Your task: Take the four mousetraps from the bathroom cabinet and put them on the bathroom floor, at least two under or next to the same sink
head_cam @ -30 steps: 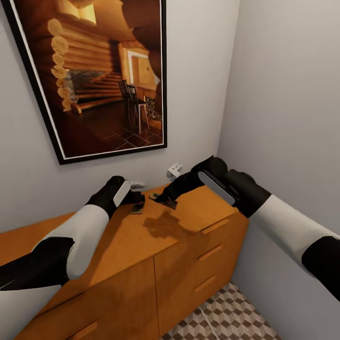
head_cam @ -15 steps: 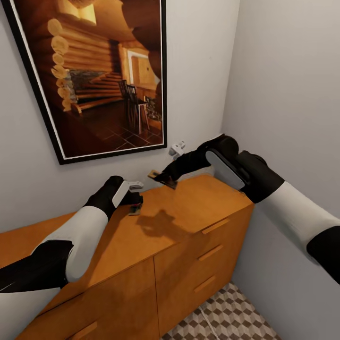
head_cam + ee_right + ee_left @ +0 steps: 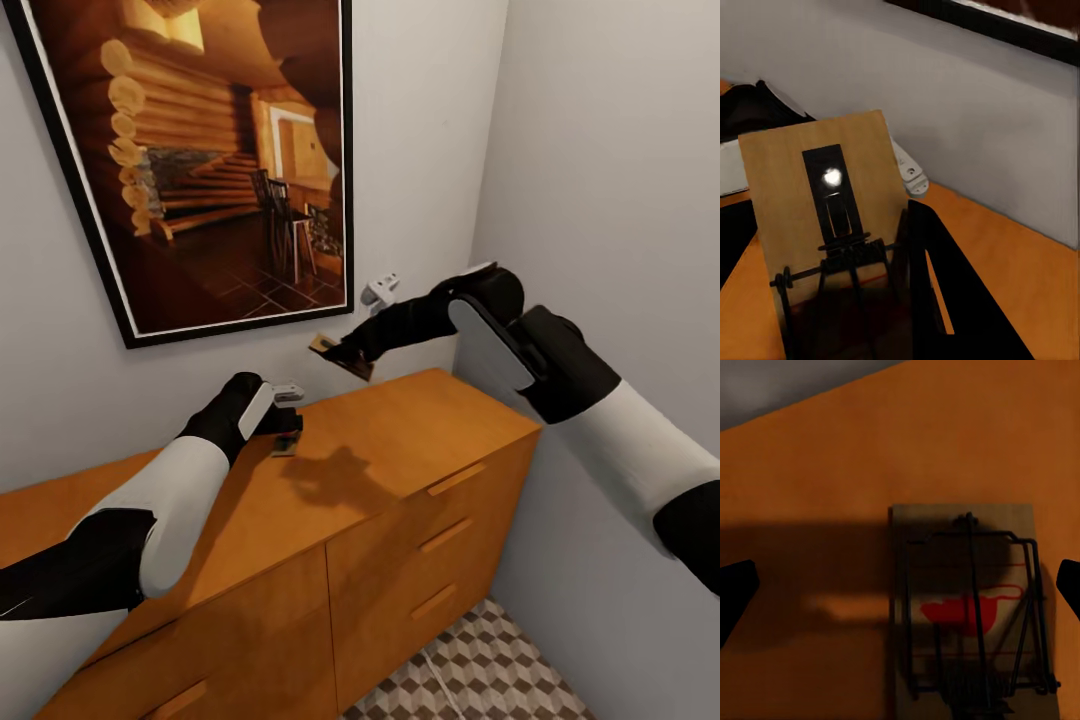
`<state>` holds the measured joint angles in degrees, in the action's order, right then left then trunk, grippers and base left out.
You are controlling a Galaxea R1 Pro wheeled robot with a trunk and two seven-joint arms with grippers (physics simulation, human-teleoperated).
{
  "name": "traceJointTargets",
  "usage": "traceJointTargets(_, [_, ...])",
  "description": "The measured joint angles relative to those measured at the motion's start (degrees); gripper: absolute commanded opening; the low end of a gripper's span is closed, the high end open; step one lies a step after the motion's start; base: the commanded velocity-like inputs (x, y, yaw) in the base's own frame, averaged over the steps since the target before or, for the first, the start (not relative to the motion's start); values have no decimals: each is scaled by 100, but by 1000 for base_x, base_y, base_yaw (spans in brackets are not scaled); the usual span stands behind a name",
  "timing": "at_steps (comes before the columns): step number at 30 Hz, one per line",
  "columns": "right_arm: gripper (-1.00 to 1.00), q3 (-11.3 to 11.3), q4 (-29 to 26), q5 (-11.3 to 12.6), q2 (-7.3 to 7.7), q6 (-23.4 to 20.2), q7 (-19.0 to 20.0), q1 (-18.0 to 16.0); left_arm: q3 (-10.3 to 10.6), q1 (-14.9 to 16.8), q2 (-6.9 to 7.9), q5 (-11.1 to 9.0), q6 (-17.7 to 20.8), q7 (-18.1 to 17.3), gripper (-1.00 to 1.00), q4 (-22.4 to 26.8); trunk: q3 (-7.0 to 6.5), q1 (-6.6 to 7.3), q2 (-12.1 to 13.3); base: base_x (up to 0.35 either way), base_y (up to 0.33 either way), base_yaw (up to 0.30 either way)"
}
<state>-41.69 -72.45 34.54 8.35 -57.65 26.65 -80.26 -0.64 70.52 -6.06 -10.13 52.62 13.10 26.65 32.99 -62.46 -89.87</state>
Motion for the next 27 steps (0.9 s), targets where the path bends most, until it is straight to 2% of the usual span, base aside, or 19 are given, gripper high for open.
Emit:
traceJointTargets(1, [-100,32,-32,1,-1,2,0,0,3,-1,-5,15,2,1,100,-1,0,0,0,0,0,0])
traceJointTargets(2, [-100,645,-142,37,-4,-5,2,2,-2,-1,-12,171,-2,2,100,-23,1,0,0,0,0,0])
traceJointTargets(3, [-100,1203,-138,-41,-1,19,7,2,4,0,-20,243,8,7,100,-39,0,0,0,0,0,0])
traceJointTargets(7, [-100,1204,-124,-3,-4,14,10,1,10,4,-50,308,114,12,100,-21,1,0,0,0,0,0])
traceJointTargets(11, [-100,1199,-120,-3,-3,15,7,0,4,6,-58,303,468,8,100,92,0,0,0,0,0,0])
traceJointTargets(13, [-100,1197,-115,-3,-4,15,5,1,0,3,-59,237,515,16,100,273,1,0,1,0,0,0])
traceJointTargets(17, [-100,1189,-100,-4,-2,15,0,0,32,14,-88,228,580,29,100,636,1,0,1,0,0,0])
traceJointTargets(27, [-100,1189,-77,-27,41,24,-41,1,78,36,-114,230,601,33,100,746,2,-1,1,0,0,0])
